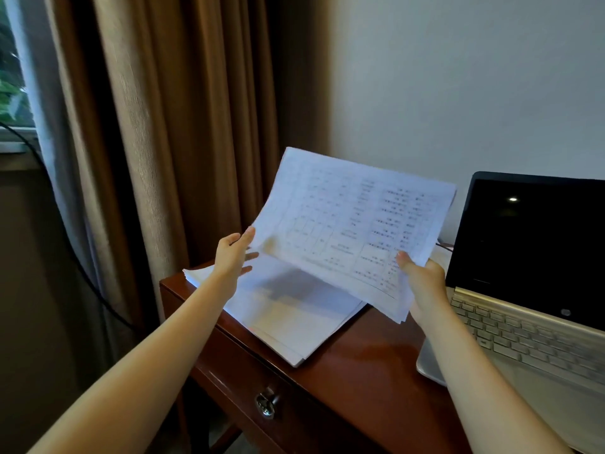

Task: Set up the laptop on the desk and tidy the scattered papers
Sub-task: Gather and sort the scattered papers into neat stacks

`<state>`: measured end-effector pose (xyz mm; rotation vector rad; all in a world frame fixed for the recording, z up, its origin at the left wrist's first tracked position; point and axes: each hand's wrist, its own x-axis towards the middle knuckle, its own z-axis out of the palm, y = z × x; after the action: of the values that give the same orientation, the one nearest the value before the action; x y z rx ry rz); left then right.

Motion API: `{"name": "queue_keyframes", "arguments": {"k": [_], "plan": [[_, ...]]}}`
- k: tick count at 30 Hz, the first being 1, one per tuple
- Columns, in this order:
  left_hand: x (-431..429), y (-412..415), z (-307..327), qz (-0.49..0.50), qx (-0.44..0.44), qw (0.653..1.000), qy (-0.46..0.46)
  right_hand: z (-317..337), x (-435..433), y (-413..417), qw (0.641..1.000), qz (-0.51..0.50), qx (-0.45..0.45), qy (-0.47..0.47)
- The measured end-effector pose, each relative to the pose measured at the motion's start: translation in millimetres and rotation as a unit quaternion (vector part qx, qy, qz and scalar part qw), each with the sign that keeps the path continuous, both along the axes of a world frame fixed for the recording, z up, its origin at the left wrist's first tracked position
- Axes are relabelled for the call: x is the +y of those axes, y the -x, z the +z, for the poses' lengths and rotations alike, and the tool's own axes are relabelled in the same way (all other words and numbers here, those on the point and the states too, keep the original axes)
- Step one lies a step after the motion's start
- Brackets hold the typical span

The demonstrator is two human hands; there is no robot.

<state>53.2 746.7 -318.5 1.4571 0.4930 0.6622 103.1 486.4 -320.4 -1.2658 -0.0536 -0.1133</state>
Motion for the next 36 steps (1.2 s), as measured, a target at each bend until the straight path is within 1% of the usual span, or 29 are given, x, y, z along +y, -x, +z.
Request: {"name": "queue_keyframes", "arguments": {"k": [3,5,7,10,13,14,17,20,24,29,31,32,34,36], "plan": [[-17.1,2.5,3.4,-0.082,-0.002,0.996,0.033,-0.5,8.4,5.5,0.998,0.016,0.039,-0.056],[-28.9,3.7,3.4,-0.115,-0.008,0.993,0.006,-2.7,16.0,9.7,0.996,0.031,0.057,-0.063],[-36.1,3.9,1.0,-0.116,-0.023,0.992,-0.036,-5.7,21.7,12.7,0.995,0.046,0.066,-0.053],[-40.2,9.7,-0.1,-0.082,-0.05,0.993,-0.067,-7.8,25.1,16.0,0.996,0.067,0.06,-0.029],[-32.2,18.9,-1.5,-0.022,-0.05,0.996,-0.076,-8.9,23.1,16.1,0.994,0.099,0.051,-0.009],[-26.4,21.2,-3.5,0.004,-0.04,0.997,-0.069,-9.5,22.1,16.3,0.993,0.103,0.056,0.004],[-7.4,25.6,-12.6,0.076,0.008,0.996,-0.051,-15.1,22.2,14.4,0.987,0.118,0.07,0.083],[-0.1,31.0,-19.4,0.125,0.059,0.989,-0.054,-22.5,29.4,13.6,0.978,0.15,0.073,0.124],[-2.7,35.9,-26.5,0.142,0.084,0.986,-0.031,-29.2,36.5,10.0,0.976,0.128,0.063,0.164],[-13.4,37.9,-30.6,0.164,0.064,0.983,-0.061,-37.2,35.1,3.4,0.969,0.083,0.051,0.225],[-17.6,37.7,-30.6,0.197,0.098,0.969,-0.112,-38.1,34.6,5.4,0.96,0.066,0.031,0.269],[-18.6,37.5,-31.2,0.214,0.132,0.956,-0.152,-38.0,34.1,6.8,0.949,0.052,0.011,0.312],[-18.9,35.5,-33.6,0.236,0.19,0.926,-0.227,-36.9,33.6,9.1,0.912,0.028,-0.035,0.408],[-18.8,32.7,-36.0,0.231,0.21,0.904,-0.293,-33.9,32.5,11.0,0.891,0.017,-0.051,0.451]]}}
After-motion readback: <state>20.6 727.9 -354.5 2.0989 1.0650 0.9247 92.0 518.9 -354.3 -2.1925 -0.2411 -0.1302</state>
